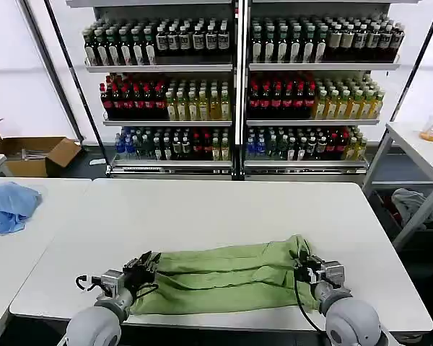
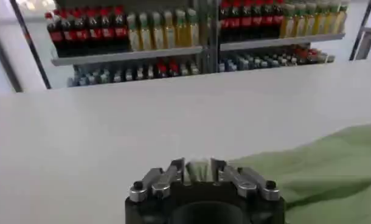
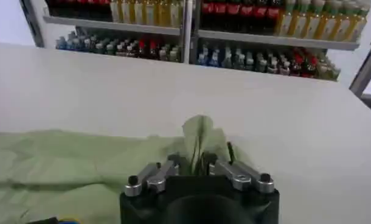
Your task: Fold and organize the clothes.
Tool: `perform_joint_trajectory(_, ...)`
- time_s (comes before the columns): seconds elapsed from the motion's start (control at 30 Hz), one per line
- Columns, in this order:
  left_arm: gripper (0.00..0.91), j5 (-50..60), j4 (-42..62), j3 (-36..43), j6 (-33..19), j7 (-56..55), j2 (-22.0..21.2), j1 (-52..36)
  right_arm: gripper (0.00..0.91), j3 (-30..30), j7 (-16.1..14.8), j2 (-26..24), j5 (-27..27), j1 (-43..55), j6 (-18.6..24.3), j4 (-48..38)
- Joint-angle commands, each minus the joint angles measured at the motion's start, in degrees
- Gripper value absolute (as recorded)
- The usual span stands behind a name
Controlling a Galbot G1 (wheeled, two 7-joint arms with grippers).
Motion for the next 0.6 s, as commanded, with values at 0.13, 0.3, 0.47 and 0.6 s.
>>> perform_joint_trajectory(0.13,0.907,7.58,-7.91,-3.6,-6.86,-7.14,-11.5,12.09,0.907,1.7,-0.59,1.08,-6.08,-7.9,1.94,4.87)
perform_joint_trajectory(0.3,0.907,14.98,-3.01,-2.51,-9.83,-8.17,-16.39,12.89,0.907,1.59,-0.53,1.61,-7.42,-8.74,2.5,4.54)
perform_joint_trajectory(0.47,0.907,16.42,1.09,-2.4,-9.94,-9.58,-20.1,11.97,0.907,1.62,-0.39,1.86,-7.77,-9.33,2.78,4.45)
perform_joint_trajectory(0.6,0.322,17.44,3.14,-2.62,-10.05,-9.89,-22.07,11.25,0.907,1.85,-0.46,1.69,-7.81,-9.88,3.17,4.32)
